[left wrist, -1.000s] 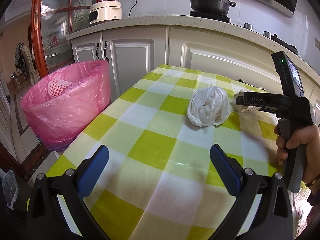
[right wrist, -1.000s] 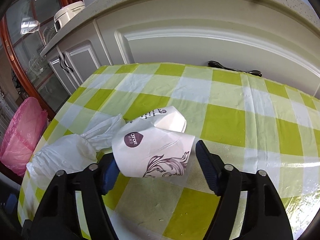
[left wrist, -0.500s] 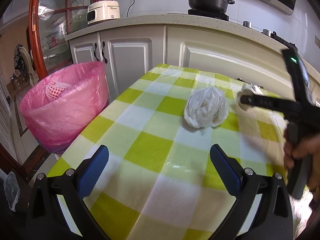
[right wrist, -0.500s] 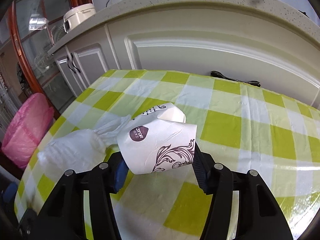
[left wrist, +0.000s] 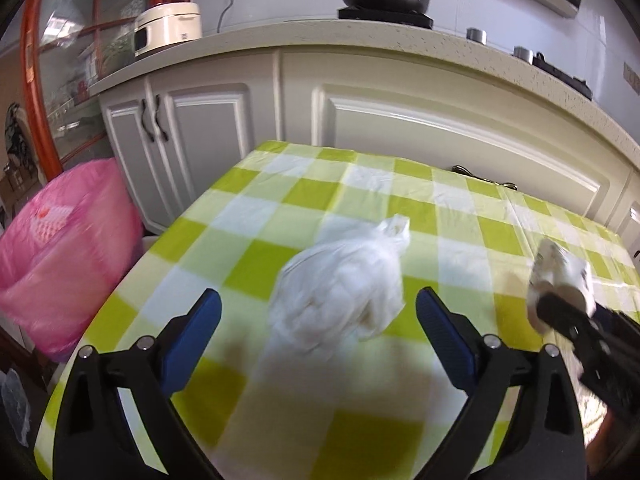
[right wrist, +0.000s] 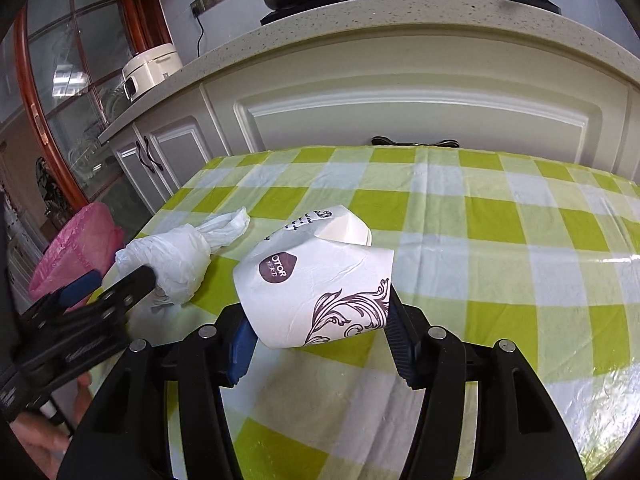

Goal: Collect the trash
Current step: 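Grasp the white paper cup with the right tool and lift it, then grasp the white plastic bag with the left tool while the right tool holds the cup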

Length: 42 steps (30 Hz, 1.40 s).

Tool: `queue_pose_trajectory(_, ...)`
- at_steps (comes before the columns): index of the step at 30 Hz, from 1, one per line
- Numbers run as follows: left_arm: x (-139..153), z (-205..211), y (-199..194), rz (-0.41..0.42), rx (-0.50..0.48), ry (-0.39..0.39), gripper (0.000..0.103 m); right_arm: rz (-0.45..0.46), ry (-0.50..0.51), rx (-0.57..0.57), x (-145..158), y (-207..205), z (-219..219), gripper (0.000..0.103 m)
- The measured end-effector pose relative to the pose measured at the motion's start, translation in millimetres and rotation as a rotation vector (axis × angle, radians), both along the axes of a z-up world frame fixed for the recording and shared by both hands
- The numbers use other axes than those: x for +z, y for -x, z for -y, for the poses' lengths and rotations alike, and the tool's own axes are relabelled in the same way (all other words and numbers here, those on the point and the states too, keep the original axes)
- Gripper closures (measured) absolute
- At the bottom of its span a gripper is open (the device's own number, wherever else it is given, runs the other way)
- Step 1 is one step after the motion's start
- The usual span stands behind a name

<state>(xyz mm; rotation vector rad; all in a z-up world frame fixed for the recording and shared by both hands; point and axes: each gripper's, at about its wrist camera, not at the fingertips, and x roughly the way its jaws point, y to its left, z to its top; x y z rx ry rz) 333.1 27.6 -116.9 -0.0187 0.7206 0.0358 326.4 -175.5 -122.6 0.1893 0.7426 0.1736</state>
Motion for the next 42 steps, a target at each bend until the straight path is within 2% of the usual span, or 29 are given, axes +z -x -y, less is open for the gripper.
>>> queue_pose_trajectory(2,-3,6,-13,-0.008,-0.002,-0.014,0.010,-0.006,-0.013,-0.007,-3,1,5,0.049)
queue_pose_trajectory(9,-20,10,-35,-0.085,-0.015,0.023,0.035,-0.021,-0.042,-0.011,-9,0,11,0.049)
queue_pose_trajectory(13,-21,17,-28,-0.069,-0.062,0.021,0.047,-0.025,-0.055,-0.015,-10,0,12,0.049)
queue_pose_trajectory(16,-20,21,-23,-0.061,-0.089,0.029,0.051,-0.028,-0.051,-0.017,-10,0,12,0.049)
queue_pose_trajectory(21,-14,24,-3,-0.017,-0.092,0.030,0.053,-0.029,-0.045,-0.023,-10,0,12,0.049)
queue_pose_trajectory(29,7,14,46,0.102,-0.043,-0.003,0.053,0.009,-0.025,0.003,1,16,5,0.049)
queue_pose_trajectory(35,22,-2,82,0.135,-0.023,0.026,0.053,0.040,-0.010,0.035,7,40,-1,0.049)
queue_pose_trajectory(42,39,-5,133,0.171,-0.043,0.035,0.053,0.129,0.027,0.107,27,85,-14,0.049)
